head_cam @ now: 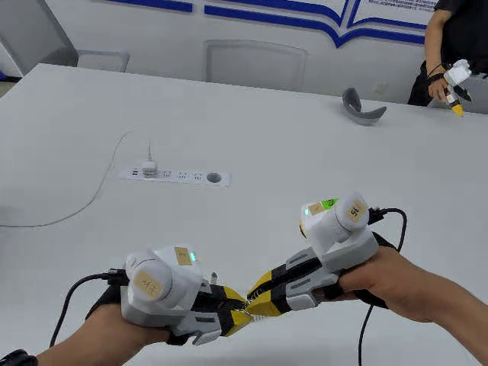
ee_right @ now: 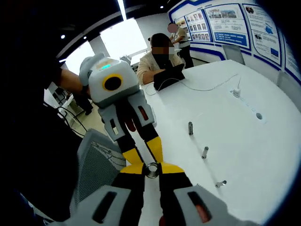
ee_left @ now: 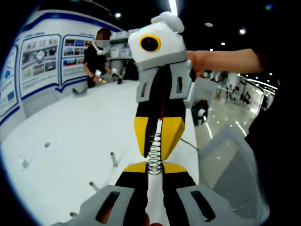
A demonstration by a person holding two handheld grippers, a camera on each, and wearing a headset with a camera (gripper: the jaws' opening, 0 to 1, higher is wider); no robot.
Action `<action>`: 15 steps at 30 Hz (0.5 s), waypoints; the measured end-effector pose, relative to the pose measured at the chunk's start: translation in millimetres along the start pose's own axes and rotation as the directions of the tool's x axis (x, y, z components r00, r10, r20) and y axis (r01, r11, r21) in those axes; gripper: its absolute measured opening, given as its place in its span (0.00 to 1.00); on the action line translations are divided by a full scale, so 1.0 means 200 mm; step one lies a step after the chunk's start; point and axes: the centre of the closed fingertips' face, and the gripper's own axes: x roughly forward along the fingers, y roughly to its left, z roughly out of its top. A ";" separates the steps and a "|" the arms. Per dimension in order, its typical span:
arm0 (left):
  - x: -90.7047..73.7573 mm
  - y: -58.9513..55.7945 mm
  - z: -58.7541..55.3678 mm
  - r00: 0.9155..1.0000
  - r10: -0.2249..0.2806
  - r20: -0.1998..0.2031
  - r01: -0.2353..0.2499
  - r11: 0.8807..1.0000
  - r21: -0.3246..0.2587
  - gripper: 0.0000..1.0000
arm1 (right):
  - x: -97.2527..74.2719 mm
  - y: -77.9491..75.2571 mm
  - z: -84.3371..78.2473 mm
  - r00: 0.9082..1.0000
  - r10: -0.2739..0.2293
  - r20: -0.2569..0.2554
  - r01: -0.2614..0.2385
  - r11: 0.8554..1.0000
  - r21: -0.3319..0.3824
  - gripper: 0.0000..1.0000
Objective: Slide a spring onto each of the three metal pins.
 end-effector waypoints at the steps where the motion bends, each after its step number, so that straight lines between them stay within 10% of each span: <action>1: 0.00 0.00 0.00 1.000 -0.003 0.001 0.003 1.000 0.001 0.10 | 0.00 0.00 -0.01 1.000 0.000 -0.013 0.000 1.000 -0.011 0.13; 15: -0.01 -0.04 -0.02 1.000 -0.027 -0.006 0.027 1.000 0.017 0.10 | 0.03 0.04 -0.04 0.995 0.057 -0.087 -0.064 0.995 -0.076 0.13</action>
